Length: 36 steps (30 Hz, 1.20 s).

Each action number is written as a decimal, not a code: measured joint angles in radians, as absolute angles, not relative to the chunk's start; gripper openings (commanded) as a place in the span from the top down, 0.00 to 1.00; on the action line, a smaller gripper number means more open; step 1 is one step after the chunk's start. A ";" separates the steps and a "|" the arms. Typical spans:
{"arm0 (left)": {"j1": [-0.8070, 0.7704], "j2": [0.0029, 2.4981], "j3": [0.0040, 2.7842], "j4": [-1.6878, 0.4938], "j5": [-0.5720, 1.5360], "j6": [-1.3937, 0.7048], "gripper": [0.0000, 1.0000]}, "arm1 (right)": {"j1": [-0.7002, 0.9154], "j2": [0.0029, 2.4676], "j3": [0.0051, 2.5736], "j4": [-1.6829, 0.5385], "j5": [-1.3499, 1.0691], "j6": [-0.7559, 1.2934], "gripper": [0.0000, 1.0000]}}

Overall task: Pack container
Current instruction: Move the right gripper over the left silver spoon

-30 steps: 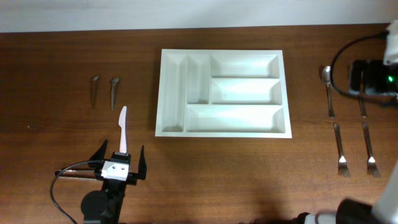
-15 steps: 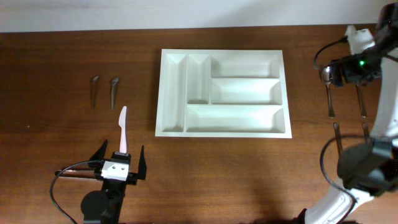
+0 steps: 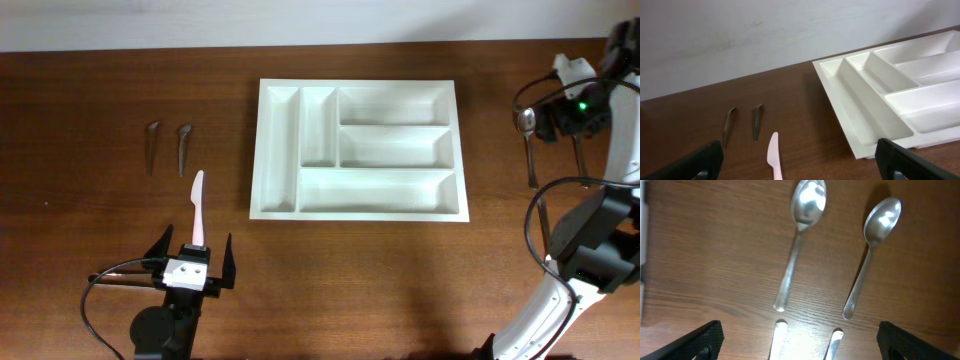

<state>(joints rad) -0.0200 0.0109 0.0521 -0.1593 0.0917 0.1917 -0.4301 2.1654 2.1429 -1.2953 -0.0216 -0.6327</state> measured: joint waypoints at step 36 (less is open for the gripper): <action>-0.020 0.011 0.052 -0.159 0.092 0.192 0.01 | -0.449 2.442 2.143 -1.154 -0.084 -0.473 0.01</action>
